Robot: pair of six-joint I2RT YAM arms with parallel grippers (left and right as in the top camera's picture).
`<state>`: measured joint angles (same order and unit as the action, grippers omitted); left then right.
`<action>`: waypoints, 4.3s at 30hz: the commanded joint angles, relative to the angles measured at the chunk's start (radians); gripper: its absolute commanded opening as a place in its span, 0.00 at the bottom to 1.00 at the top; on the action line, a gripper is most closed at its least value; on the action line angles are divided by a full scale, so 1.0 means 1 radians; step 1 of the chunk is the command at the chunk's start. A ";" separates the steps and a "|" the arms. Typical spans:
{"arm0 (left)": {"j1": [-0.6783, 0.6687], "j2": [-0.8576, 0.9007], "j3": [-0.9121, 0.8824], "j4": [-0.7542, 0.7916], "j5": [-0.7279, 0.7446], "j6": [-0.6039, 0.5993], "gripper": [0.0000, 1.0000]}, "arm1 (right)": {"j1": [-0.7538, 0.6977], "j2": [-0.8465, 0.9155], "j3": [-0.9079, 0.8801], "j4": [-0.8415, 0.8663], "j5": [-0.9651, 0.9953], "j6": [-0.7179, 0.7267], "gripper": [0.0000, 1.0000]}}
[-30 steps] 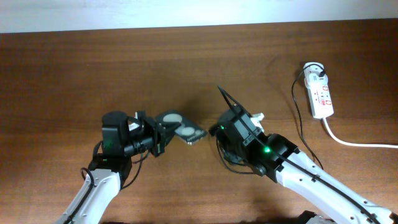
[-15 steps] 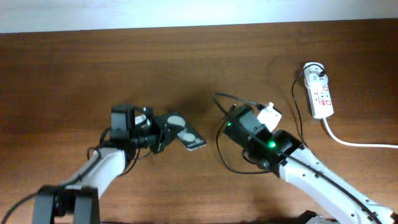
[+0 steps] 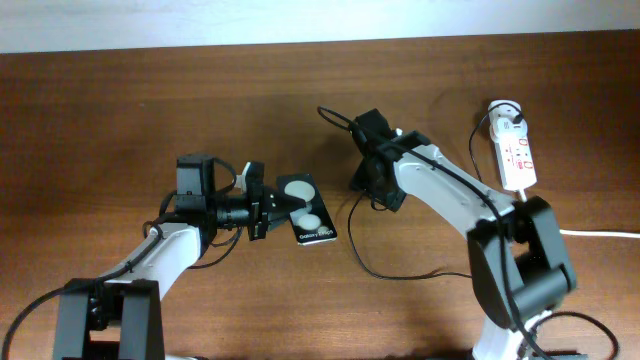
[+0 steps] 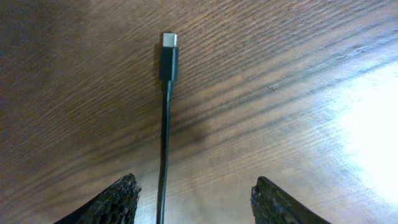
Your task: Plug charger to phone and switch on socket
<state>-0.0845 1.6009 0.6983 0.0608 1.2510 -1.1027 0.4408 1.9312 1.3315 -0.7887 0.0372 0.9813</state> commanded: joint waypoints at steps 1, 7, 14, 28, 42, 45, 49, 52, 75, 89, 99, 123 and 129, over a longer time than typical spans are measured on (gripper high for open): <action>0.005 0.003 0.021 0.005 0.051 0.021 0.00 | -0.003 0.060 0.019 0.055 0.000 0.015 0.60; 0.005 0.003 0.021 0.005 0.051 0.021 0.00 | -0.003 0.090 0.018 0.117 0.000 0.021 0.50; 0.005 0.003 0.021 0.005 0.051 0.020 0.00 | -0.003 0.092 0.015 0.135 0.000 0.021 0.40; 0.005 0.003 0.021 0.005 0.051 0.020 0.00 | -0.003 0.141 0.013 0.120 -0.003 0.021 0.27; 0.005 0.003 0.021 0.005 0.055 0.050 0.00 | -0.012 0.116 0.026 0.043 -0.003 -0.094 0.04; 0.005 0.003 0.021 0.005 0.054 0.061 0.00 | -0.034 0.028 0.027 -0.034 -0.009 -0.168 0.04; 0.005 0.003 0.021 0.005 0.051 0.061 0.00 | -0.061 -0.190 0.027 -0.098 -0.251 -0.412 0.04; 0.005 0.003 0.021 0.009 0.047 0.061 0.00 | -0.076 -0.391 0.027 -0.212 -0.322 -0.508 0.04; -0.031 0.003 0.021 0.507 0.052 -0.173 0.00 | 0.367 -0.760 -0.247 -0.150 -0.341 -0.542 0.04; -0.031 0.003 0.021 0.507 0.105 -0.097 0.00 | 0.377 -0.727 -0.247 -0.091 -0.297 -0.317 0.04; -0.031 0.003 0.021 0.507 0.121 -0.118 0.00 | 0.377 -0.718 -0.247 -0.085 -0.394 -0.271 0.04; 0.022 0.003 0.021 0.507 0.174 -0.183 0.00 | 0.377 -0.732 -0.249 0.019 -0.445 -0.189 0.04; 0.022 0.003 0.021 0.507 0.178 -0.154 0.00 | 0.377 -0.687 -0.249 0.018 -0.436 -0.187 0.04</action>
<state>-0.0650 1.6028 0.7059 0.5594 1.3994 -1.2804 0.8116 1.2392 1.0889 -0.7731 -0.3950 0.7872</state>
